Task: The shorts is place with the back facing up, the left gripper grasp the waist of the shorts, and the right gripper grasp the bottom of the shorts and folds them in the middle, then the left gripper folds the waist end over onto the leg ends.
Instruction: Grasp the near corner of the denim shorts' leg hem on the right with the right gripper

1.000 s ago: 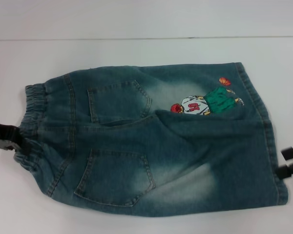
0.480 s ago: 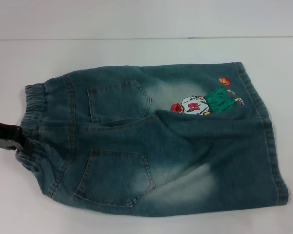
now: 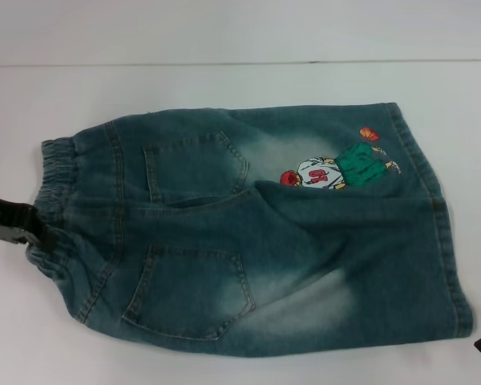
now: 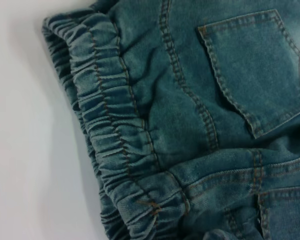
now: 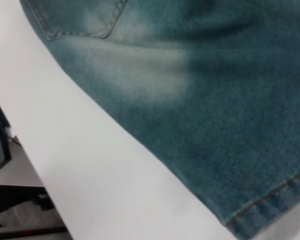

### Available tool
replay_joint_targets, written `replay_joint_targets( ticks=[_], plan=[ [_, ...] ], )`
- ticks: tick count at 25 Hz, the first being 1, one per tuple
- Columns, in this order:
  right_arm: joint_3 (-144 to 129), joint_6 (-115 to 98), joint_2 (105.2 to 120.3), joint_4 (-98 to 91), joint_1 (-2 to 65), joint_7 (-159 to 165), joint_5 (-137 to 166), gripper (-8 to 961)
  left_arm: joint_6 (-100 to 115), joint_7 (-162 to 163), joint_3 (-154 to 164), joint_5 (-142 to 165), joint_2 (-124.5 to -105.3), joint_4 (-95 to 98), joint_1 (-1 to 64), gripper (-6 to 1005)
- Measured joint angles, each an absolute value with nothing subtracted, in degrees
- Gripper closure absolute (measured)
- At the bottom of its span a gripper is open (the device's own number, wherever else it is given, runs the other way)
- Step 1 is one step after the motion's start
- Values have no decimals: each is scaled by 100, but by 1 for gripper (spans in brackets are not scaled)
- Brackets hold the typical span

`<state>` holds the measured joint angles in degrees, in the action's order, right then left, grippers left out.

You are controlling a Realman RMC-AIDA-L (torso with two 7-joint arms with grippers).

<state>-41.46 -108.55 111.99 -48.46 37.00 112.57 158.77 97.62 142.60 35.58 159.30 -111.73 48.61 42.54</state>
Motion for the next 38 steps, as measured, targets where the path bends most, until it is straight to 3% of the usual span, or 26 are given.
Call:
replay_joint_targets(
  ticks=[13, 27, 32, 38],
  plan=[
    [-4201, -10525, 11275, -4503, 3834, 11207, 15848, 132, 9727, 14246, 3573, 15925, -11189, 4830, 4269, 970],
    [-4143, -10524, 11253, -4447, 3801, 10983, 15318, 174, 9760, 14248, 3595, 15925, -11244, 4869, 4297, 970],
    [-4203, -10488, 11339, -4447, 3797, 10832, 15347, 192, 9752, 14247, 3590, 15926, -11229, 4869, 4298, 970],
    [-4189, -10446, 11382, -4472, 3786, 10754, 15330, 466, 9760, 14234, 3586, 15926, -11225, 4869, 4307, 970]
  ],
)
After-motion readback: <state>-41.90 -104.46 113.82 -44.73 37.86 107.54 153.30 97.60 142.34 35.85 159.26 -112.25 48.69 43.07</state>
